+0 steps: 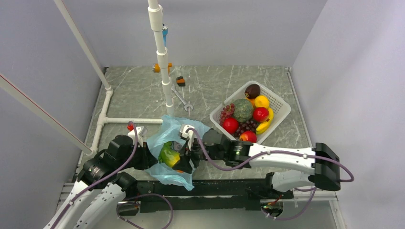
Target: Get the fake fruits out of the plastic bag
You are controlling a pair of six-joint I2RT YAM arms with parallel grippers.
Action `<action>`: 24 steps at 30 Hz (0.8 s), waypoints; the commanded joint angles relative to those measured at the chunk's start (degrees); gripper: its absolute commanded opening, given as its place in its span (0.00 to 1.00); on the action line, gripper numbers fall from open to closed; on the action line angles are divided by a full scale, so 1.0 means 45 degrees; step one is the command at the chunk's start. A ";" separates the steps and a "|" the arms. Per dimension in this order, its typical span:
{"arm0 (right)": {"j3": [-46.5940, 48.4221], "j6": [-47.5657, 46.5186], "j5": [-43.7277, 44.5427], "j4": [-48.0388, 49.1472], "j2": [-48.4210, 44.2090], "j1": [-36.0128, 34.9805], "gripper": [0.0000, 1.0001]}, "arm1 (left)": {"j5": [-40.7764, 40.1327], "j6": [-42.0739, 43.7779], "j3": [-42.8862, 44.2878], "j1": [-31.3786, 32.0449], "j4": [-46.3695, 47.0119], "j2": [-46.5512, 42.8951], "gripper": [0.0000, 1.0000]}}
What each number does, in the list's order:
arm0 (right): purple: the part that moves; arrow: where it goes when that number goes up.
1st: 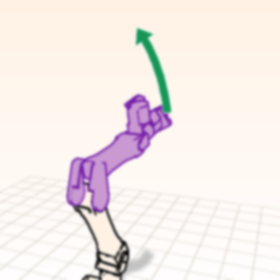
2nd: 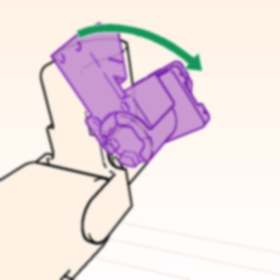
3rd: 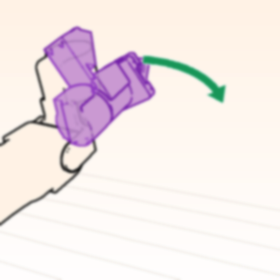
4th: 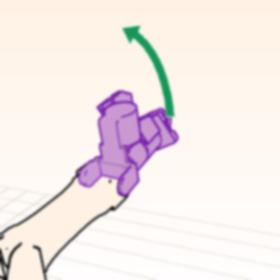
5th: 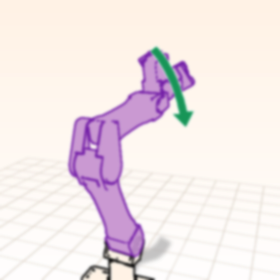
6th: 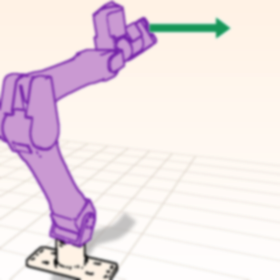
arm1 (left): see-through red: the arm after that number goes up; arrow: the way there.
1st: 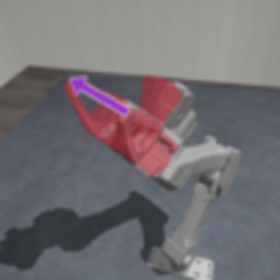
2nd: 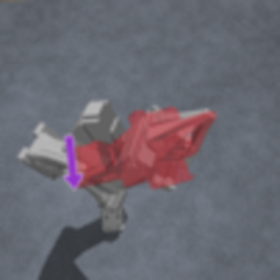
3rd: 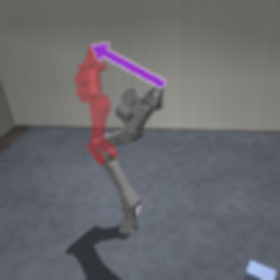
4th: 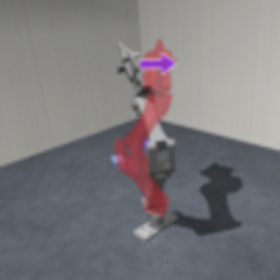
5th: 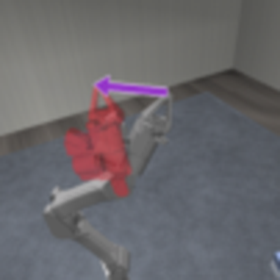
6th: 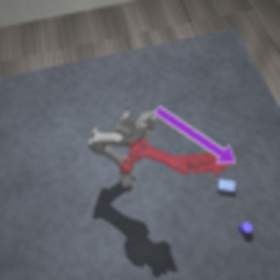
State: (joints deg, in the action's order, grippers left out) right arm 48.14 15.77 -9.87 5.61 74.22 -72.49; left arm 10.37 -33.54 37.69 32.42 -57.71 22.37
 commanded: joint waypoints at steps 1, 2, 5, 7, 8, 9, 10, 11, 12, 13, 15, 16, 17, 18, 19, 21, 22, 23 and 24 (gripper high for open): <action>0.0351 -0.1209 -0.1444 -0.0503 -0.1706 0.0044 0.00 | 0.0227 0.0250 -0.0013 -0.0038 0.0451 -0.0010 0.10; 0.0432 -0.1301 -0.1357 -0.0665 -0.1990 0.0083 0.00 | 0.0216 0.0247 -0.0016 -0.0052 0.0443 -0.0010 0.10; 0.0589 -0.1468 -0.0889 -0.0981 -0.2943 0.0216 0.00 | 0.0234 0.0265 0.0001 -0.0040 0.0443 0.0006 0.10; 0.0471 -0.1346 0.0558 -0.0933 -0.3853 0.0260 0.00 | 0.0234 0.0252 -0.0016 -0.0042 0.0453 -0.0005 0.10; 0.0330 -0.1198 0.1674 -0.0858 -0.4253 0.0275 0.00 | 0.0217 0.0237 -0.0017 -0.0040 0.0444 -0.0010 0.10; 0.0131 -0.1019 0.3107 -0.0741 -0.4691 0.0301 0.00 | 0.0225 0.0245 -0.0017 -0.0055 0.0442 0.0007 0.10; -0.0133 -0.0845 0.4949 -0.0609 -0.5095 0.0395 0.00 | 0.0231 0.0253 -0.0017 -0.0052 0.0447 0.0031 0.10; -0.0381 -0.0648 0.6168 -0.0492 -0.5463 0.0553 0.00 | 0.0244 0.0269 0.0000 -0.0051 0.0443 0.0049 0.10; -0.0685 -0.0472 0.7280 -0.0336 -0.5756 0.0790 0.00 | 0.0253 0.0266 0.0003 -0.0039 0.0442 0.0070 0.10; -0.0926 -0.0225 0.8168 -0.0278 -0.5953 0.1108 0.00 | 0.0254 0.0276 -0.0012 -0.0048 0.0442 0.0078 0.10; -0.1119 0.0517 0.9433 -0.0642 -0.6142 0.2049 0.00 | 0.0235 0.0244 -0.0017 -0.0038 0.0442 0.0014 0.10; -0.1129 0.0914 0.9841 -0.0919 -0.6075 0.2610 0.00 | 0.0227 0.0253 -0.0017 -0.0038 0.0445 -0.0007 0.10; -0.1058 0.1515 1.0297 -0.1322 -0.5954 0.3147 0.00 | 0.0233 0.0264 -0.0017 -0.0047 0.0443 -0.0012 0.10; -0.0941 0.1945 1.0625 -0.1827 -0.5761 0.3683 0.00 | 0.0251 0.0266 -0.0017 -0.0039 0.0445 -0.0001 0.10; -0.0765 0.2426 1.0876 -0.2376 -0.5500 0.4423 0.00 | 0.0271 0.0266 -0.0017 -0.0040 0.0445 0.0023 0.10; -0.0405 0.3701 1.1639 -0.3648 -0.4868 0.5409 0.00 | 0.0273 0.0269 -0.0017 -0.0038 0.0442 0.0036 0.10; -0.0205 0.4391 1.1775 -0.4530 -0.4519 0.5950 0.00 | 0.0256 0.0269 -0.0017 -0.0047 0.0447 0.0015 0.10; -0.0055 0.4946 1.1638 -0.5074 -0.4120 0.6528 0.00 | 0.0240 0.0256 -0.0017 -0.0039 0.0443 0.0010 0.10; 0.0012 0.5428 1.1204 -0.5396 -0.3847 0.7047 0.00 | 0.0245 0.0247 -0.0017 -0.0038 0.0442 0.0012 0.10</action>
State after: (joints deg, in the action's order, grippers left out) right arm 44.71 27.64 35.57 -7.46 52.80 -47.46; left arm 10.72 -33.41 37.69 32.42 -57.69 22.37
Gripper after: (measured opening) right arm 0.622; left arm 0.102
